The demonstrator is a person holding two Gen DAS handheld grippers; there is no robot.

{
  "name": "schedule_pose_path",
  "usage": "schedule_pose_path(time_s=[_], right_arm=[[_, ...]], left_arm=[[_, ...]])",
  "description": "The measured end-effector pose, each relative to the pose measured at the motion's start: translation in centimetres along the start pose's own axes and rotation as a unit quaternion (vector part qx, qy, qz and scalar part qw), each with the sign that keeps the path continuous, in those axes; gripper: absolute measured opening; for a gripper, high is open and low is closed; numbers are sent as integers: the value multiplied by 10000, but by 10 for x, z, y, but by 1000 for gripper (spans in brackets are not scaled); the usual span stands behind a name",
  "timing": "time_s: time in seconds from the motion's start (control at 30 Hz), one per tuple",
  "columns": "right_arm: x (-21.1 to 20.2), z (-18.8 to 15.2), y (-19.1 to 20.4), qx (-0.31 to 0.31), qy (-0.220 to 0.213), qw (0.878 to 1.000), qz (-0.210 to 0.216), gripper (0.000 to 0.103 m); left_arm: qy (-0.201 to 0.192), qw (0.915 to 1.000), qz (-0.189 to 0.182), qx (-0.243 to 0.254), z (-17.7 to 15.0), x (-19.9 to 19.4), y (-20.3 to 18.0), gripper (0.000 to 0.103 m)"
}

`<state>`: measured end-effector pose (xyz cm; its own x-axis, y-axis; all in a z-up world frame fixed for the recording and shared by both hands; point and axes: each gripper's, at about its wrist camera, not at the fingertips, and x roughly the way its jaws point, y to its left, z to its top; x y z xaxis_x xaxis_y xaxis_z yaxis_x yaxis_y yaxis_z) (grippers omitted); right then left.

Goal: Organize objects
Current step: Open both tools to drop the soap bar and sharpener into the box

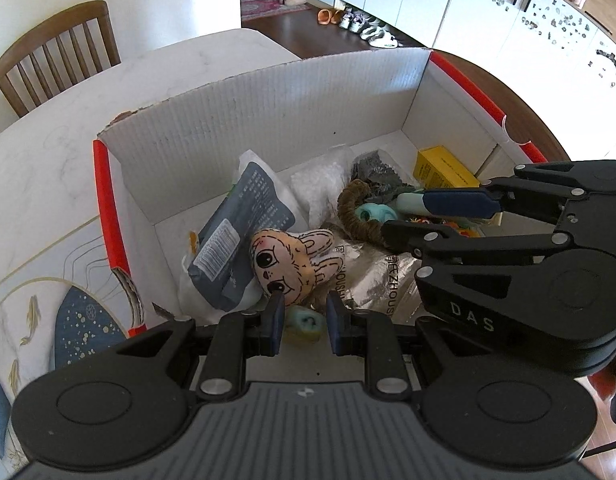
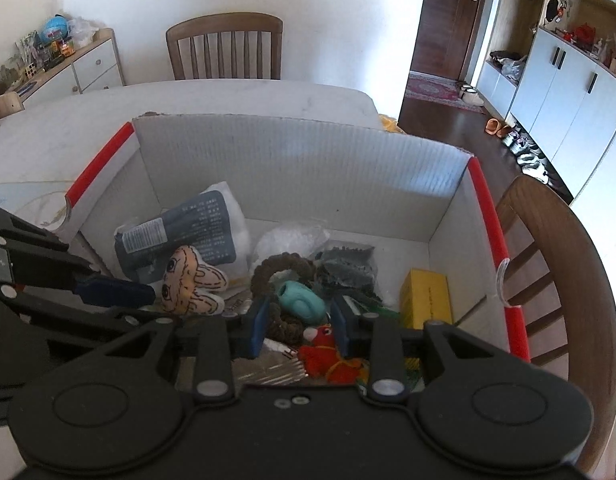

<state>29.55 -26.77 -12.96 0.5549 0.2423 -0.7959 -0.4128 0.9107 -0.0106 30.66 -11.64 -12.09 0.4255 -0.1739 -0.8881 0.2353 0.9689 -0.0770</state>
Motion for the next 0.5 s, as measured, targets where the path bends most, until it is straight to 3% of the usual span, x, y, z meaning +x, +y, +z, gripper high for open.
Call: schedule_pose_path(time_s=[0.23, 0.5], right_arm=[[-9, 0, -1, 19, -81, 9999, 68, 37], [-27, 2, -2, 91, -233, 9996, 128, 45]], left_arm=[[14, 9999, -105, -127, -2, -1, 0, 22], [-135, 9996, -160, -175, -7, -13, -4, 34]])
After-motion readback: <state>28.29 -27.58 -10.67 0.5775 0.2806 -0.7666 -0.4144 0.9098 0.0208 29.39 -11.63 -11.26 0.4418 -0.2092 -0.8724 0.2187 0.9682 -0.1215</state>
